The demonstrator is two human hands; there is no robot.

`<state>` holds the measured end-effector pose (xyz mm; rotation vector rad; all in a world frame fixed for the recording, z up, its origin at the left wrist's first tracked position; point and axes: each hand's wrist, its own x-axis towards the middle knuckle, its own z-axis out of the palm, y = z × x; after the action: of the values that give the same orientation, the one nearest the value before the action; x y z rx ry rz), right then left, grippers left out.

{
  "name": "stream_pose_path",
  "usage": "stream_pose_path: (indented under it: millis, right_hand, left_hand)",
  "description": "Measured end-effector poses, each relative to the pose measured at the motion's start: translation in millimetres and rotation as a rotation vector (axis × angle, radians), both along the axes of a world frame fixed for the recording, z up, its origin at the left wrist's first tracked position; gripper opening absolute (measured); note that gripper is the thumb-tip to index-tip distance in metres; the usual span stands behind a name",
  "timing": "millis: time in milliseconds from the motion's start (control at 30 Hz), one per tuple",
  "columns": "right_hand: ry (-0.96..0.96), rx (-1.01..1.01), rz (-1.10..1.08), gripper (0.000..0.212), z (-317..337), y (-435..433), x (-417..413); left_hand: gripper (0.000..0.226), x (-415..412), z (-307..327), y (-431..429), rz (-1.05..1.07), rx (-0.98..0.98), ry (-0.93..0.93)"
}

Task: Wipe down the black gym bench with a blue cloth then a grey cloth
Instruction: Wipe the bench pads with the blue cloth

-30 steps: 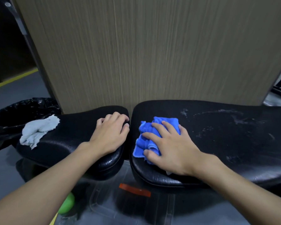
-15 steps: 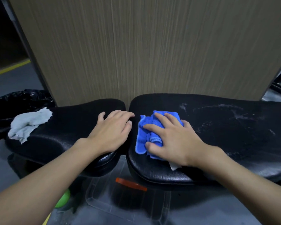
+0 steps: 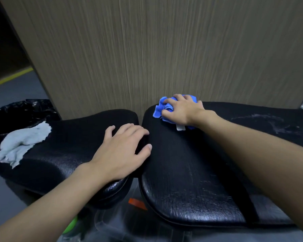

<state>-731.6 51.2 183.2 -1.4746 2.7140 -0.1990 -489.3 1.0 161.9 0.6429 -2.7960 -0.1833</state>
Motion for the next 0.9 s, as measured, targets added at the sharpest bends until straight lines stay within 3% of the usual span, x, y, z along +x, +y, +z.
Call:
stream_pose_path:
  millis: [233, 500, 700, 800, 900]
  right_hand:
    - [0.03, -0.015, 0.057, 0.053, -4, 25, 16]
    - [0.073, 0.01, 0.18, 0.065, -2, 133, 98]
    - [0.105, 0.074, 0.232, 0.075, 5, 197, 141]
    - [0.02, 0.027, 0.216, 0.08, 12, 203, 149]
    - [0.06, 0.042, 0.188, 0.079, 6, 193, 150]
  left_hand:
    - [0.064, 1, 2, 0, -0.014, 0.024, 0.016]
    - [0.043, 0, 3, 4, 0.005, 0.024, -0.022]
    - [0.043, -3, 9, 12, 0.022, 0.042, -0.049]
    - [0.04, -13, 11, 25, -0.016, 0.091, -0.021]
    - [0.038, -19, 8, 32, -0.044, 0.083, -0.01]
